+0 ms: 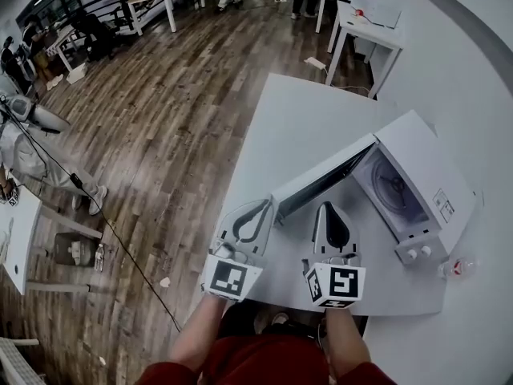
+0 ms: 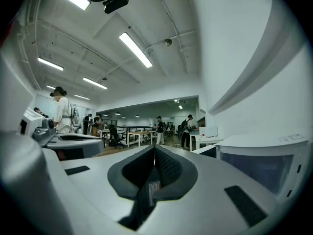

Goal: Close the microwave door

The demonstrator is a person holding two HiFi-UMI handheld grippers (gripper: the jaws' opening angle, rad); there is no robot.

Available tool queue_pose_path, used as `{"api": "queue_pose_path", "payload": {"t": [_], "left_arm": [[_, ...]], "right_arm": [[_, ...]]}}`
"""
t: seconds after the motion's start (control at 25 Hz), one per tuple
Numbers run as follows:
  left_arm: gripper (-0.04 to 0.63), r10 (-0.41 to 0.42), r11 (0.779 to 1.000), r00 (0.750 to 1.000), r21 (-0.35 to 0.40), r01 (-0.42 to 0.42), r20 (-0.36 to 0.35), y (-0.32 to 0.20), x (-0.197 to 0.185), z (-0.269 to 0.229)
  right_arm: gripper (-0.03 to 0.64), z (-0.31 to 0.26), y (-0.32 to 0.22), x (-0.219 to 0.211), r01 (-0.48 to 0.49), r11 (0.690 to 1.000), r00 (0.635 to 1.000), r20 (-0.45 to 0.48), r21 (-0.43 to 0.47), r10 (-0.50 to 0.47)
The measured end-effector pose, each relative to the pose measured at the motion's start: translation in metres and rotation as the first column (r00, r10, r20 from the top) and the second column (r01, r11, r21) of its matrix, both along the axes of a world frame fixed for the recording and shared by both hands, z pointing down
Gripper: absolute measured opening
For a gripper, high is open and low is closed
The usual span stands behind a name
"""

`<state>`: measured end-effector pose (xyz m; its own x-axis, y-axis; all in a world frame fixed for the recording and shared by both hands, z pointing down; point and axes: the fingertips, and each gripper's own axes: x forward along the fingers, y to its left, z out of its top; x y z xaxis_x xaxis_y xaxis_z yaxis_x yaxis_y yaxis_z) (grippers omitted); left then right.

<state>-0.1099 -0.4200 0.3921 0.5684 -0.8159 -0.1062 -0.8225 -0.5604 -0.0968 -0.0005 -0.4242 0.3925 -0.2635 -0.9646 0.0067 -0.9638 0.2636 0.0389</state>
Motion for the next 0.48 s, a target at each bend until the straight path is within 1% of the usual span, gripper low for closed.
{"api": "queue_pose_path", "payload": {"t": [0.12,0.24,0.28,0.32,0.36,0.48], "left_arm": [[0.029,0.086,0.996,0.995,0.008,-0.086,0.055,-0.005,0.004,0.01],[0.032,0.169,0.985,0.981,-0.001,-0.17,0.097,-0.009,0.005,0.021],[0.058,0.198,0.98,0.975,-0.013,-0.198,0.103,-0.01,0.005,0.026],[0.114,0.229,0.973,0.967,-0.025,-0.227,0.108,-0.011,0.005,0.031],[0.135,0.258,0.966,0.959,-0.035,-0.256,0.113,-0.012,0.005,0.035],[0.158,0.331,0.944,0.934,-0.054,-0.326,0.138,-0.018,0.003,0.047]], "right_arm": [[0.023,0.012,-0.007,-0.004,-0.008,1.0,1.0,-0.008,-0.025,0.008],[0.023,0.022,-0.012,-0.007,-0.019,0.999,1.0,-0.015,-0.04,0.018],[0.023,0.026,-0.013,-0.007,-0.023,0.999,1.0,-0.017,-0.045,0.023],[0.023,0.028,-0.014,-0.007,-0.03,0.998,0.999,-0.019,-0.053,0.029],[0.023,0.031,-0.015,-0.006,-0.037,0.997,0.999,-0.02,-0.06,0.036],[0.023,0.037,-0.019,-0.006,-0.058,0.995,0.998,-0.026,-0.079,0.056]]}}
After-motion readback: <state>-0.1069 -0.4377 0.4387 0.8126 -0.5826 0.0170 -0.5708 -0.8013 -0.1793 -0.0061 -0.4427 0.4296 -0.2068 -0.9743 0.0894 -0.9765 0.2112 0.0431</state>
